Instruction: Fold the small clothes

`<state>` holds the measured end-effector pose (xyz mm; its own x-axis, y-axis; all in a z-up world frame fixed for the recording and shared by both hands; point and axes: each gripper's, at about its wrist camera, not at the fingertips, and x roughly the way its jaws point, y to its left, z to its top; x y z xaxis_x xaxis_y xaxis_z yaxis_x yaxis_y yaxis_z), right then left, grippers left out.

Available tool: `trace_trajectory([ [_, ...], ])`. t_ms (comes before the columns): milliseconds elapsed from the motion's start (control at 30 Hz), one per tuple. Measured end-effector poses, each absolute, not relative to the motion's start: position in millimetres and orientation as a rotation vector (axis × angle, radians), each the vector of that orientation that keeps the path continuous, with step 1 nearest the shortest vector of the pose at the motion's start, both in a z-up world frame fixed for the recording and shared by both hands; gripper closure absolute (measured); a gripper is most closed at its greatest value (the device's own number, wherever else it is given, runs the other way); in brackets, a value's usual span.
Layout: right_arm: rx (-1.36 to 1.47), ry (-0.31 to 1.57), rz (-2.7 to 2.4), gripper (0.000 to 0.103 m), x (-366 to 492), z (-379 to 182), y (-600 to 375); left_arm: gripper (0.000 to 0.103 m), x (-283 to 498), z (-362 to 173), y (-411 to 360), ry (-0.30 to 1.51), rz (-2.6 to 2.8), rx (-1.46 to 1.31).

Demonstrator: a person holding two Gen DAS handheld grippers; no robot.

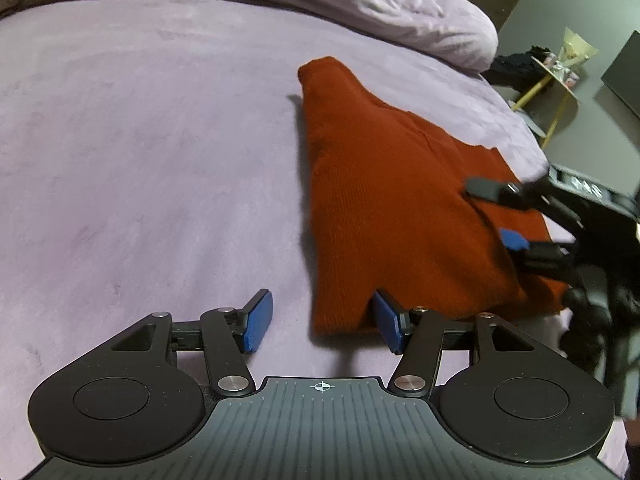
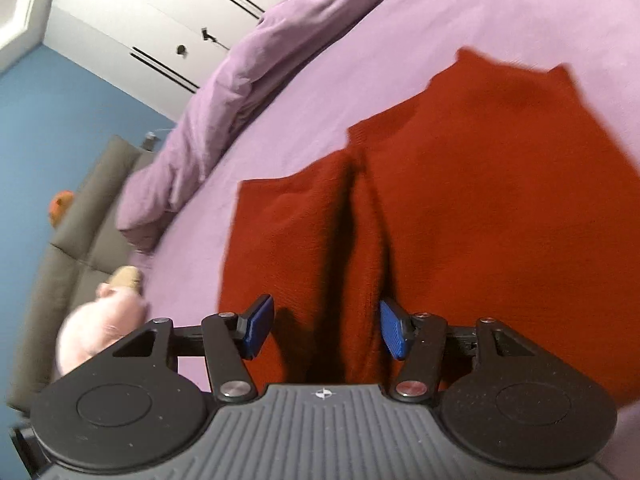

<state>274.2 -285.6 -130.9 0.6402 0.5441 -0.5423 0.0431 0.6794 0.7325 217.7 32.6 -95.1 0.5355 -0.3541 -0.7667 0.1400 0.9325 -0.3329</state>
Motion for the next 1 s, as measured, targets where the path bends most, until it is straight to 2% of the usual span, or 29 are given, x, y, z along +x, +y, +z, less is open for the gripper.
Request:
trace_trajectory([
  [67, 0.775, 0.836, 0.338, 0.046, 281, -132, -276, 0.042, 215, -94, 30, 0.964, -0.316, -0.234],
  [133, 0.722, 0.832, 0.337, 0.055, 287, -130, -263, 0.042, 213, -96, 24, 0.961, -0.332, -0.211],
  [200, 0.636, 0.82, 0.33, 0.08, 288, -124, -251, 0.041, 212, -97, 18, 0.957, -0.333, -0.179],
  [300, 0.478, 0.789, 0.295, 0.088, 286, -109, -233, 0.041, 213, -99, 7, 0.948, -0.326, -0.156],
  [433, 0.26, 0.688, 0.25, 0.089, 270, -73, -212, 0.04, 214, -97, -5, 0.932, -0.319, -0.145],
  [633, 0.18, 0.552, 0.156, 0.09, 244, -36, -238, 0.04, 213, -96, -25, 0.906, -0.312, -0.09],
  [833, 0.13, 0.703, 0.033, 0.089, 250, -77, -281, 0.039, 220, -99, -31, 0.934, -0.317, -0.205],
  [933, 0.264, 0.753, 0.041, 0.079, 243, -98, -305, 0.04, 219, -102, -35, 0.929, -0.311, -0.178],
  [1000, 0.364, 0.747, 0.057, 0.068, 232, -102, -317, 0.041, 220, -102, -35, 0.928, -0.311, -0.167],
])
